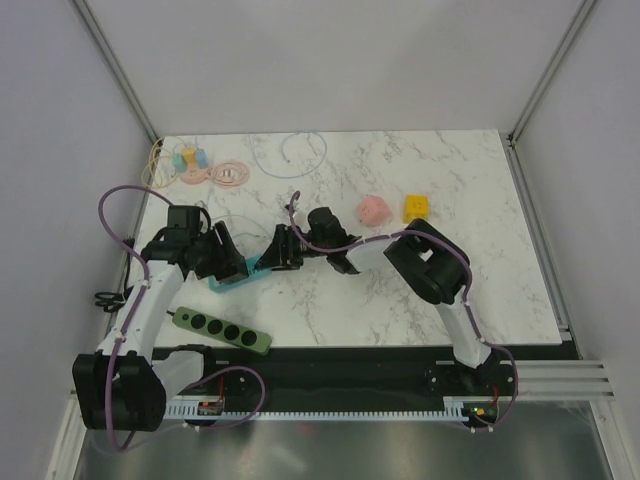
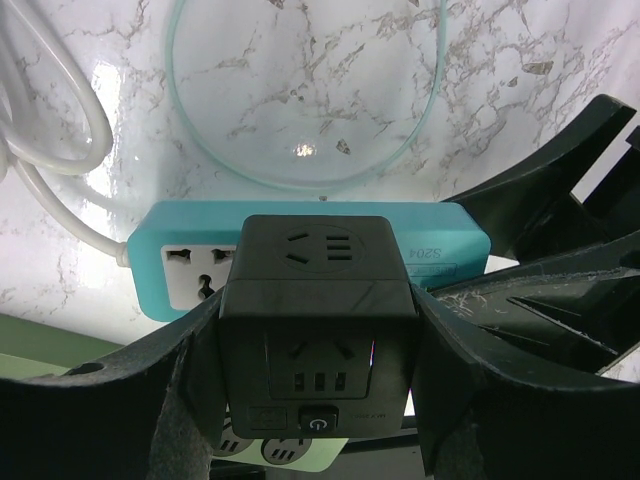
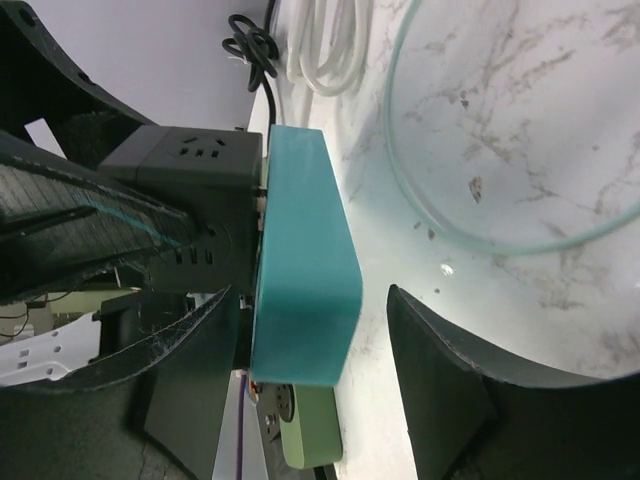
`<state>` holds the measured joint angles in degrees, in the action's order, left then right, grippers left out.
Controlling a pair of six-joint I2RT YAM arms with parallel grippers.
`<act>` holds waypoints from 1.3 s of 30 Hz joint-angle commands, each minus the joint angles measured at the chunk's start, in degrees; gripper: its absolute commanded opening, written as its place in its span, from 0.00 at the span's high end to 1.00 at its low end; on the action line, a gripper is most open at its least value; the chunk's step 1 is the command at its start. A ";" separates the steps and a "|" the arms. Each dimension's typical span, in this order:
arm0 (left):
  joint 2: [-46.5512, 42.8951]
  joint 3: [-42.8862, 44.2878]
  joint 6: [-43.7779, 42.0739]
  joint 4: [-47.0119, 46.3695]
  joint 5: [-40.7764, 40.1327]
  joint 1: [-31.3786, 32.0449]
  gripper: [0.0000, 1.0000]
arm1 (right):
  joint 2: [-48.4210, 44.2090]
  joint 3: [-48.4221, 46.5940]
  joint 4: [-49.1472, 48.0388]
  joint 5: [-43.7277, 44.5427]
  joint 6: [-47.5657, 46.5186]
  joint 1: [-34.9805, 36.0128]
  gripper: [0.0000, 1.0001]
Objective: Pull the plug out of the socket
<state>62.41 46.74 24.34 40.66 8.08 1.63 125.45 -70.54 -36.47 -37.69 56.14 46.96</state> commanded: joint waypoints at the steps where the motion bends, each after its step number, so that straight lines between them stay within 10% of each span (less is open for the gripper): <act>1: -1.24 0.54 0.62 0.29 1.94 0.04 0.98 | 1.64 -4.33 -2.47 -1.07 0.64 1.20 0.32; 6: -0.98 1.07 0.10 0.47 2.73 0.04 0.98 | 3.40 -5.40 -2.12 -0.81 1.08 1.99 0.40; 15: -3.70 2.21 0.88 -0.23 6.07 -0.05 0.98 | 5.69 -3.90 3.67 2.44 0.73 2.35 0.98; 39: -16.71 1.25 9.76 -6.21 1.41 -0.05 0.98 | 3.14 7.88 -6.43 8.34 9.96 5.42 0.96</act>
<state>45.78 46.72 31.24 37.19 7.07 1.52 128.55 -64.01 -46.59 -31.97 69.10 51.35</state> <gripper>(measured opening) 0.681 0.427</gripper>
